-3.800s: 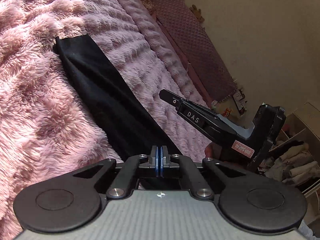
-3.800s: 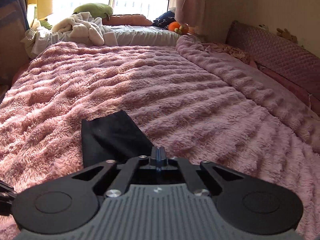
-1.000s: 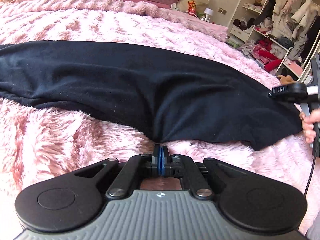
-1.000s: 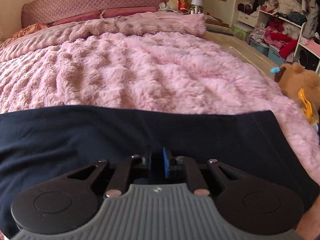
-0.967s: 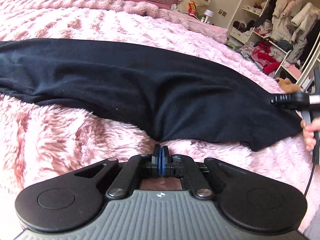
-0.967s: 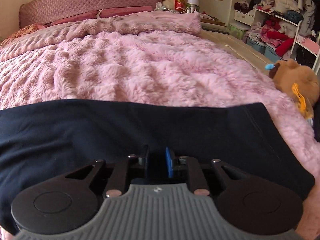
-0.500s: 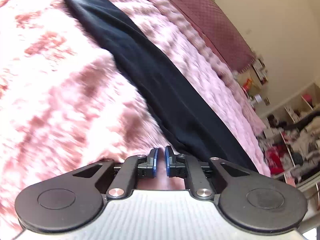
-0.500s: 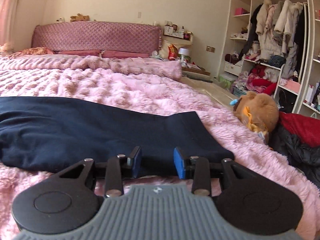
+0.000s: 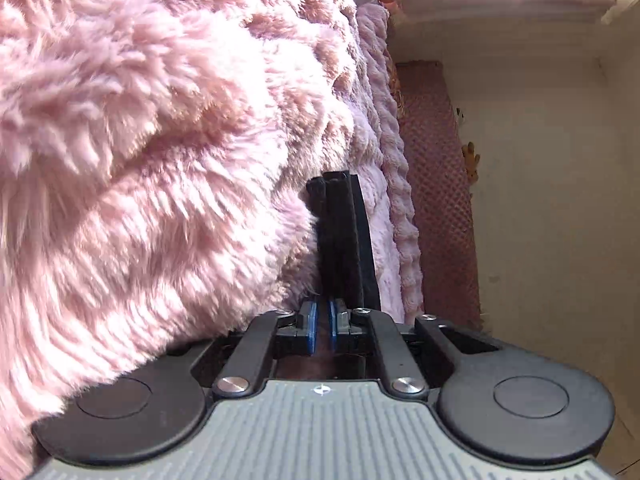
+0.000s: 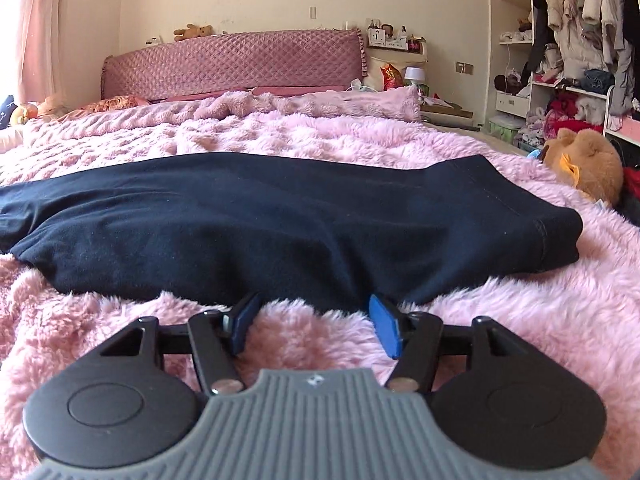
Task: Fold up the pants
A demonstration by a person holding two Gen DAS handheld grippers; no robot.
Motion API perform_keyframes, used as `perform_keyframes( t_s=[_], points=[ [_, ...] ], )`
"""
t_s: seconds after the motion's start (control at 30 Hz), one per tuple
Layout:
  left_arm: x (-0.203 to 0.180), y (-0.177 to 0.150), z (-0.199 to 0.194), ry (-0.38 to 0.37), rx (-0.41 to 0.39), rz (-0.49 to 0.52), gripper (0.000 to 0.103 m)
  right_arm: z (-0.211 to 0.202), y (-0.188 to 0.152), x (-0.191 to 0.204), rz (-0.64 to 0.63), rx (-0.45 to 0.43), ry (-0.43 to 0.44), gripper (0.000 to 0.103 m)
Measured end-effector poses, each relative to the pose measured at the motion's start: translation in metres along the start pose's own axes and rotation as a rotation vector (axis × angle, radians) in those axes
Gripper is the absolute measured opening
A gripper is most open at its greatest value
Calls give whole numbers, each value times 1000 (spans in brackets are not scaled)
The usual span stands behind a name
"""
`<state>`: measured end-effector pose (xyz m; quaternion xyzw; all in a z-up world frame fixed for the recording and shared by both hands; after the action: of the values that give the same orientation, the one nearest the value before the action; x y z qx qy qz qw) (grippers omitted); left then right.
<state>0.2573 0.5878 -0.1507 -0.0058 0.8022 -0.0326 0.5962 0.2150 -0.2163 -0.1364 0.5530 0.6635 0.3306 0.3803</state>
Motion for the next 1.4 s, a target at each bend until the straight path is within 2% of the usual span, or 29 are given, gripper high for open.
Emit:
perform_keyframes(
  t_s=[0.1, 0.17, 0.23, 0.27, 0.33, 0.4, 0.47, 0.57, 0.63, 0.73, 0.83, 0.93, 1.03, 1.1, 1.17, 1.4],
  points=[
    [0, 13, 2, -76, -32, -77, 11, 3, 0, 1, 3, 1, 16, 60],
    [0, 12, -2, -87, -54, -71, 15, 6, 0, 2, -5, 0, 20, 62],
    [-5, 9, -12, -88, -90, -10, 26, 8, -1, 3, -1, -2, 24, 63],
    [-7, 6, -19, -108, -122, 11, 38, 8, -1, 3, 2, -4, 27, 63],
    [-9, 3, -19, -174, -104, -37, 47, 10, -3, 2, 11, -12, 35, 64],
    [-10, 6, -19, -214, -80, -74, 66, 12, -4, 1, 14, -12, 38, 64],
    [-8, 12, -20, -216, -66, -63, 69, 12, -4, 0, 7, -11, 34, 64],
    [1, 19, -8, -195, -39, -78, 69, 11, -6, 0, 8, -16, 35, 64],
    [11, 21, -4, -155, -40, -100, 67, 11, -7, 0, 9, -16, 36, 64],
    [5, 20, 13, -143, -5, -114, 67, 11, -8, -1, 7, -19, 34, 64],
    [7, 23, 28, -164, 14, -194, 62, 11, -8, -1, 8, -20, 35, 64],
    [12, 33, 46, -166, -9, -267, 52, 10, -9, -2, 10, -22, 40, 65],
    [6, 33, 60, -170, -16, -245, 49, 11, -9, -3, 10, -22, 40, 65],
    [3, 31, 72, -164, 14, -222, 34, 11, -9, -2, 11, -22, 40, 65],
    [4, 32, 83, -145, 19, -223, 24, 11, -9, -2, 9, -22, 38, 65],
    [2, 29, 99, -132, -9, -181, 24, 11, -8, -1, -8, -19, 26, 65]
  ],
)
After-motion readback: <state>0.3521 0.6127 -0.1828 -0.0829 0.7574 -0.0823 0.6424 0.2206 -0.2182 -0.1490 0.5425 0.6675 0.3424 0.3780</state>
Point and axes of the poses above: each gripper's, at about its wrist camera, not at the fingertips, and z roughly the way its jaws point, x to its left, y to its top, the point moved 8 cm from there along z, roughly the way its jaws point, and after that the axes turned 10 degrees about -z, right-handed, at the moved point
